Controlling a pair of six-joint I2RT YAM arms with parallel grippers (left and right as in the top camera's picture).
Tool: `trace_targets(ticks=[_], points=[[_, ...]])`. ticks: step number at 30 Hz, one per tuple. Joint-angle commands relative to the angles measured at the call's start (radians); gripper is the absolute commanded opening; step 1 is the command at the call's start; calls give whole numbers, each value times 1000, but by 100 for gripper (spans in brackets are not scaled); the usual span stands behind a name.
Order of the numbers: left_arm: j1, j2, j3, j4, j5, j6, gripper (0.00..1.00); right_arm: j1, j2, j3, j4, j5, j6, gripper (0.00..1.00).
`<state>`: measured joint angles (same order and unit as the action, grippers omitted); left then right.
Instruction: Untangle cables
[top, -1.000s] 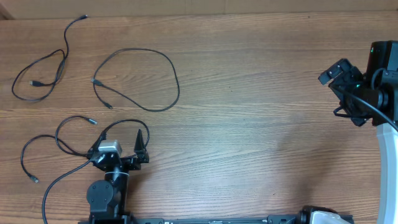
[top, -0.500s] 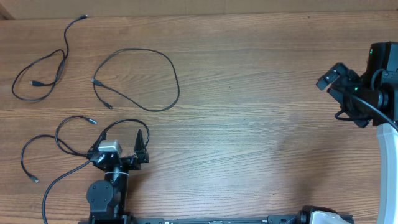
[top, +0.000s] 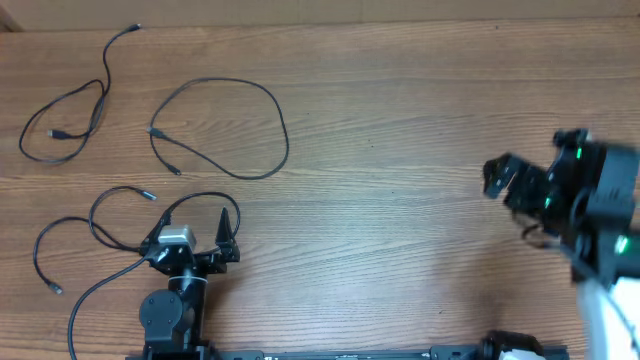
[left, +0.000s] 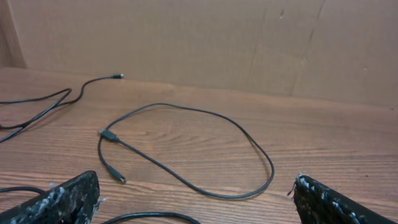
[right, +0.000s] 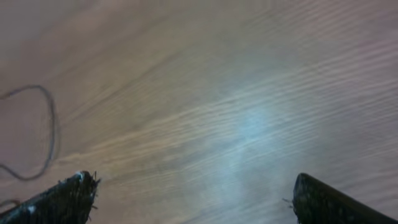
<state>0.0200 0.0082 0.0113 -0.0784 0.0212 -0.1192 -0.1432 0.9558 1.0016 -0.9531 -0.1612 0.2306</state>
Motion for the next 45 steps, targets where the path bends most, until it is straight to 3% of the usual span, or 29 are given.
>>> trace_targets(ticks=[1,9,13,17,22,33,45], points=[[3,-5,-6,1,-10,23,100,-1,-213,-186,120,-139,-57,100],[3,-5,-6,1,-10,23,99,52,-603,-450,472,-120,-57,100],[3,-5,-6,1,-10,23,100,98,-766,-628,730,-118,-57,100],[3,-5,-6,1,-10,23,99,128,-867,-752,876,-72,-57,100],[3,-5,-6,1,-10,23,99,137,-955,-833,900,-34,-57,100],[3,-5,-6,1,-10,23,99,130,-954,-993,941,60,-53,100],[3,-5,-6,1,-10,23,100,130,-954,-994,875,65,-133,100]])
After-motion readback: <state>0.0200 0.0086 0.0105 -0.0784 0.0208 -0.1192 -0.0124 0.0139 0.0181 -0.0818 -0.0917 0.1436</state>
